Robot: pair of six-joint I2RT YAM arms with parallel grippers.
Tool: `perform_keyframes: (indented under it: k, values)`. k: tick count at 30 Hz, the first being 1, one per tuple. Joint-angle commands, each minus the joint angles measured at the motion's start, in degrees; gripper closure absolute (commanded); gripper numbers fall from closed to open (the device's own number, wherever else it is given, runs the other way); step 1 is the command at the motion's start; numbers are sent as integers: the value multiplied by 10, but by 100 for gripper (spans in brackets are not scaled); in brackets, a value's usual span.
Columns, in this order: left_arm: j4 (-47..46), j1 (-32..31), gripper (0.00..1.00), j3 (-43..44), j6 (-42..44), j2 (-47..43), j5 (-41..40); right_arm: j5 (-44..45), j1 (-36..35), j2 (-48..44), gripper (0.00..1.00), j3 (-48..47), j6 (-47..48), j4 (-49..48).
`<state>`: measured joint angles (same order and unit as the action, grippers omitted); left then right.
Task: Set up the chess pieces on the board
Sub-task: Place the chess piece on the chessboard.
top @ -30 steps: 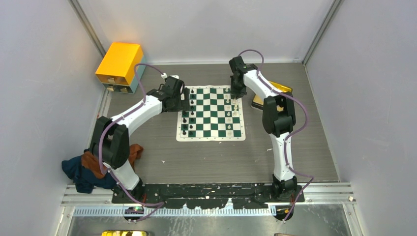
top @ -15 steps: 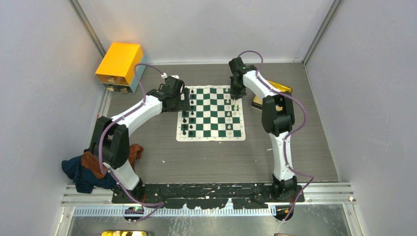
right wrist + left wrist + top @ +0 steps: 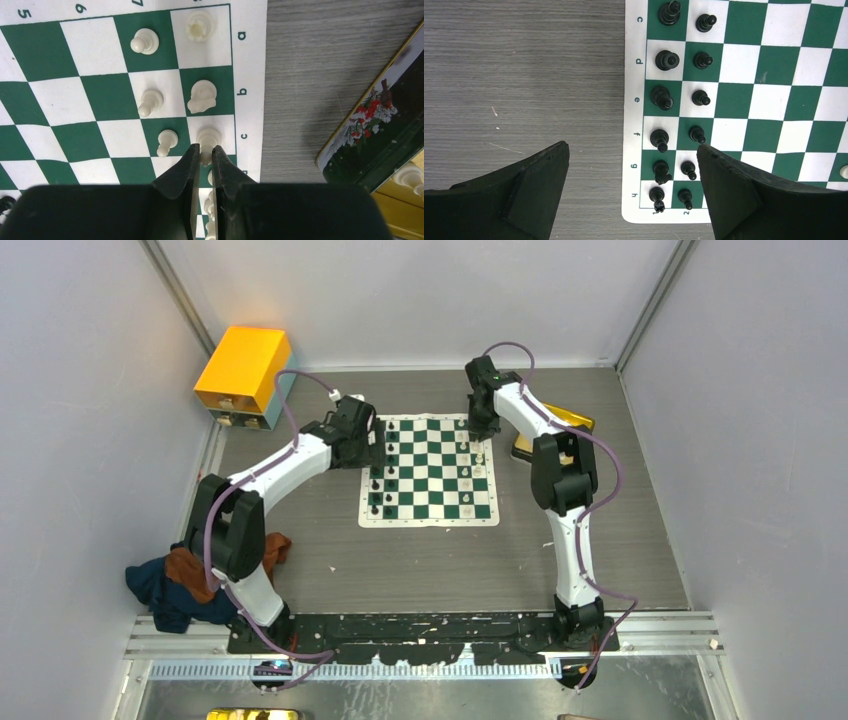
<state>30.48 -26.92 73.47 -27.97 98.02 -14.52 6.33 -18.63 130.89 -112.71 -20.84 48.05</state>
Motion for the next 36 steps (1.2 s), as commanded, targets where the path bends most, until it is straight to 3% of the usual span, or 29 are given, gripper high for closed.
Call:
perform_keyframes:
  k: [1,9,16,20,36]
  values:
    - [-17,3,1,20,6,4,-2,4,4,1,99,-29,10,-4]
    - [-16,4,1,22,8,8,-1,4,7,5,99,-31,11,1]
    - [-17,4,0,20,6,7,-2,3,7,0,76,-23,14,0]
    - [-17,4,1,20,6,6,-2,3,6,-3,70,-25,17,0]
    - [-19,4,0,14,-2,-9,-11,-10,8,-34,68,-80,26,25]
